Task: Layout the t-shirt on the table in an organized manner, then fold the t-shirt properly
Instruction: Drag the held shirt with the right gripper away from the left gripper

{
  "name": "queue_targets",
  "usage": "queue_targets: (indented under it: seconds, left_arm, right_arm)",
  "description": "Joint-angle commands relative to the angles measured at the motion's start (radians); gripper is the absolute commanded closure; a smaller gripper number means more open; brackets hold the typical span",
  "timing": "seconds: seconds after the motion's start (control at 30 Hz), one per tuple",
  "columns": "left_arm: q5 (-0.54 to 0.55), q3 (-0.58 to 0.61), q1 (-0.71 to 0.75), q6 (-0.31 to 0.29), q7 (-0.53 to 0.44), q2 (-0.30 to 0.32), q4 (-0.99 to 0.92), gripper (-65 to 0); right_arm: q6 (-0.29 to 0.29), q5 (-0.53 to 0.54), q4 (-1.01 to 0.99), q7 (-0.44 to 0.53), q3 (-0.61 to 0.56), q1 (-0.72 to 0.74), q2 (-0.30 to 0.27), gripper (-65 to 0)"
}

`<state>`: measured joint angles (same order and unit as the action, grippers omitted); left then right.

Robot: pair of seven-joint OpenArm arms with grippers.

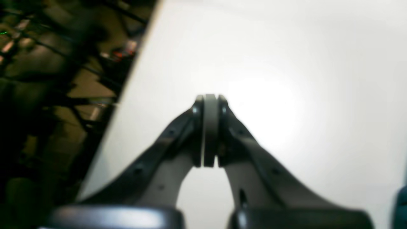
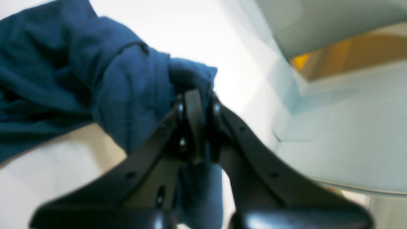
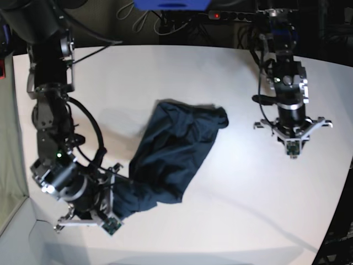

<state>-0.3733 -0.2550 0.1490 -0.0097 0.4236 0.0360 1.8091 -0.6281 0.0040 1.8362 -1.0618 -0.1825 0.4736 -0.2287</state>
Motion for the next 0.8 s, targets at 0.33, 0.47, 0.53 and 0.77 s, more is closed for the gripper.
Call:
queue_targets:
  seconds: [0.33, 0.47, 0.53, 0.77]
  left_arm:
    - [-0.003, 0.01, 0.01, 0.006, -0.022, -0.009, 0.07, -0.5]
    - [-0.003, 0.009, 0.018, 0.006, -0.022, -0.008, 0.07, -0.5]
    - [-0.003, 0.007, 0.018, 0.006, -0.022, -0.008, 0.071, -0.5]
    - [-0.003, 0.001, 0.031, 0.006, -0.022, 0.0, 0.071, -0.5]
  right_arm:
    - [-0.026, 0.001, 0.104, -0.09, 0.059, 0.238, 0.024, 0.0]
    - [-0.059, -0.005, 0.118, -0.11, -0.104, 0.233, 0.015, 0.0]
    - [-0.051, -0.005, 0.118, -0.113, -0.102, 0.235, 0.016, 0.0]
    - [-0.051, -0.005, 0.118, -0.11, -0.174, 0.192, -0.11, 0.0]
